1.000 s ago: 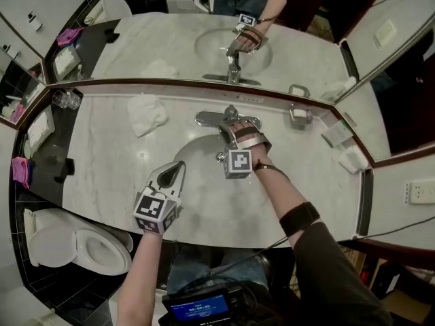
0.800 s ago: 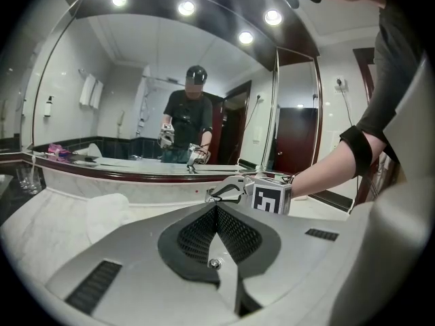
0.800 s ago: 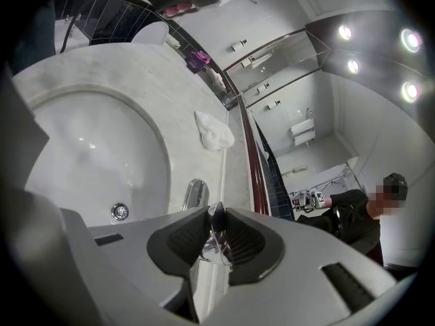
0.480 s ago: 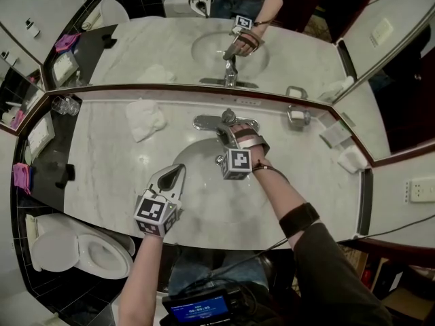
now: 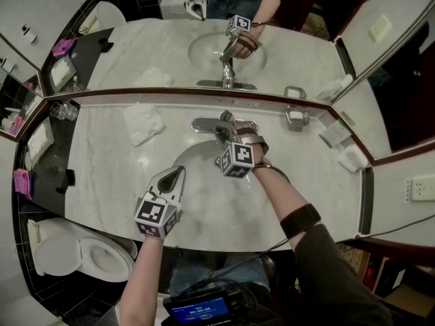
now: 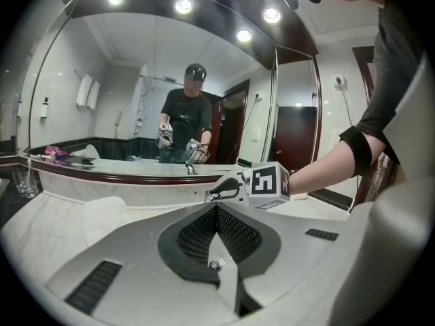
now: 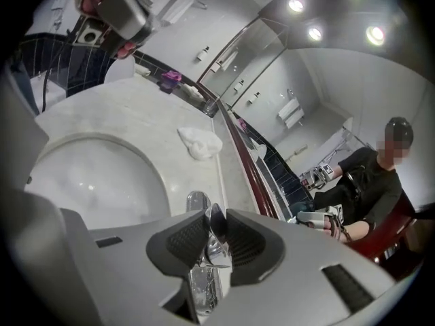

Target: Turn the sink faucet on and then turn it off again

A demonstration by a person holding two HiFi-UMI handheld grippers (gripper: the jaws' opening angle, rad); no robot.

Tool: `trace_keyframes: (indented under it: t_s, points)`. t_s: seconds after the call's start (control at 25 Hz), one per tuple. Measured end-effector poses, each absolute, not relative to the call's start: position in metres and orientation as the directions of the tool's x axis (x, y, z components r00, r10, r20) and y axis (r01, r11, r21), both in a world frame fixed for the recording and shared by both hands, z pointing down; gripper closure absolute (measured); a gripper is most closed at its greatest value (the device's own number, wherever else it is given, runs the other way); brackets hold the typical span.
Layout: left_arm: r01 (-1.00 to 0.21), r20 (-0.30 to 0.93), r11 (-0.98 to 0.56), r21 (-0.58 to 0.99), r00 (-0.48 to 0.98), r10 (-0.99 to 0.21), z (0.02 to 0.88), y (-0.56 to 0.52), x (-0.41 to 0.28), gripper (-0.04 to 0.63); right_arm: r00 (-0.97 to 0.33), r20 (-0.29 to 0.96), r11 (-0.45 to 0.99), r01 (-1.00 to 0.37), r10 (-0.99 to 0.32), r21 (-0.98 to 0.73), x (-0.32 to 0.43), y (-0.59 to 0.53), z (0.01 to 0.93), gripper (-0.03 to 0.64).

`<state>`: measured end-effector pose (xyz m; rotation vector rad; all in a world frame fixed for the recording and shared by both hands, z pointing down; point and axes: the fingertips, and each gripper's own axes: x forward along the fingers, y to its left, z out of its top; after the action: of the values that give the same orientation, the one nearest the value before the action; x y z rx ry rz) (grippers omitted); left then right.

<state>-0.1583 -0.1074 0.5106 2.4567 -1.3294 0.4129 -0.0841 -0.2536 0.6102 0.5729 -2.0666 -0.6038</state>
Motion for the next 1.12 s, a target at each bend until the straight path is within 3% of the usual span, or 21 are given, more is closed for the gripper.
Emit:
trace_keyframes:
  t_s: [0.6,1.12]
  points:
    - [-0.843,0.391,-0.522,0.131,0.528,-0.754,0.504,-0.118,-0.153,0.595,-0.568,0.623,0.84,-0.425,-0.538,0.339,-0.074,-0.28,0.597,0.518]
    - [-0.842,0.388,-0.524,0.127,0.528,-0.755,0.498,-0.115,-0.152,0.595,-0.539,0.638,0.83,-0.438,-0.55,0.346,-0.07,-0.281,0.6,0.489]
